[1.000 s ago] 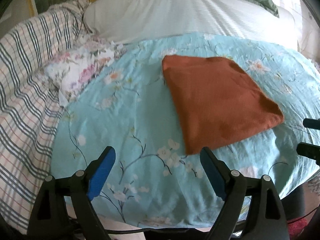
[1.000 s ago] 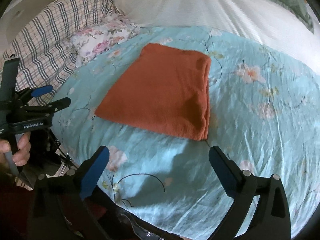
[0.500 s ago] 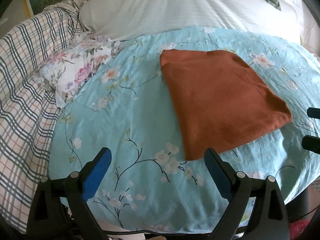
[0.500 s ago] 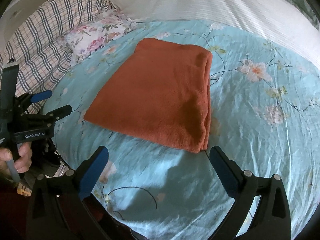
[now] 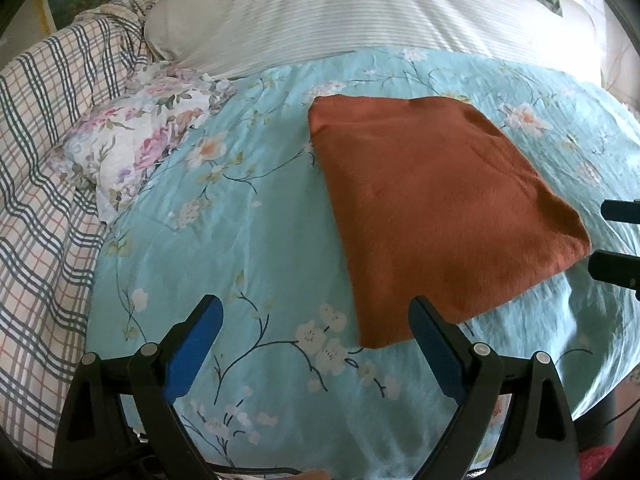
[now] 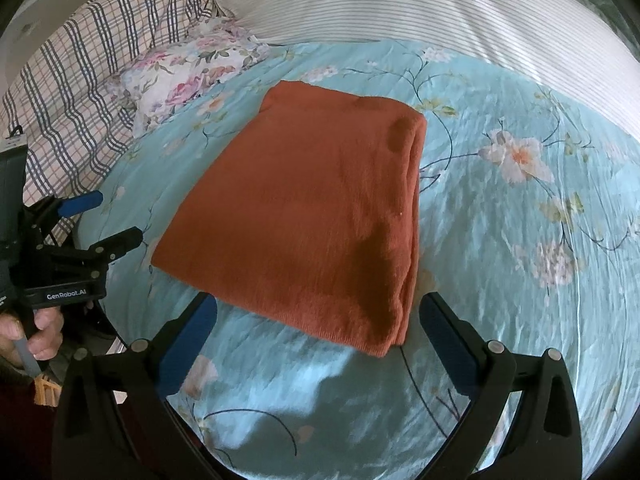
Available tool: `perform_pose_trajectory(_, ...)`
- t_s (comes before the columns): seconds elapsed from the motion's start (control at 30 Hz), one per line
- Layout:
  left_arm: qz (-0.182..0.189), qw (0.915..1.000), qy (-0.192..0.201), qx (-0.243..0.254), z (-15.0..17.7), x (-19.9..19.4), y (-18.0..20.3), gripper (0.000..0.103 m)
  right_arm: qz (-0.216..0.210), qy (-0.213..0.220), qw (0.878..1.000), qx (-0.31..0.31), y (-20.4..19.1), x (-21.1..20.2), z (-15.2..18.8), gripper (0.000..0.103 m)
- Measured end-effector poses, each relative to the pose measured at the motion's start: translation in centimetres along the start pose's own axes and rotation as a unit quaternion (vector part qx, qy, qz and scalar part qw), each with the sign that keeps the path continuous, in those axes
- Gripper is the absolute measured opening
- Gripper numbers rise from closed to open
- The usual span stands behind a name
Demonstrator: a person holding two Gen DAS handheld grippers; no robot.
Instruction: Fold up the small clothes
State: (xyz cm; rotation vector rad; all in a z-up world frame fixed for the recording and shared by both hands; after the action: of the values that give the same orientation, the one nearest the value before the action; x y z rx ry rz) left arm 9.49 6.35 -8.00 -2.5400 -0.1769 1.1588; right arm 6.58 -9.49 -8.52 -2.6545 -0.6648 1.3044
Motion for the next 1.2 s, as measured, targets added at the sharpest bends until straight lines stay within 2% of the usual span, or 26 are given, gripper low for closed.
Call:
perform_pose_trajectory(0.37, 0.012, 0.9998, -0.002, -0.015, -1.1, 0.5, -0.1, 0.094, -0.003, -0.008, 1.000, -0.002, 0.0, 0.9, -0.5, 0.102)
perform_pose_trajectory(1.2, 0.011, 0.9998, 0.005, -0.014, -1.3, -0.1, 0.1, 0.094, -0.002, -0.003, 1.000, -0.003, 0.1, 0.6, -0.8, 0.102)
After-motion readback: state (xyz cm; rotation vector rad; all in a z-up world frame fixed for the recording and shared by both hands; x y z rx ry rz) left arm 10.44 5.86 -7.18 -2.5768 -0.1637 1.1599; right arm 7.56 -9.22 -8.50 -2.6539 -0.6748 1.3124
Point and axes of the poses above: each gripper's, at about its wrist camera, not at the fingertips, and x roughly the way its jaws point, y to its right, z to its underside, the point moved 8 cm from there along x, roughly the way its jaws point, and after that the axes turned 10 degrees about -z, right-handed, at the moved point
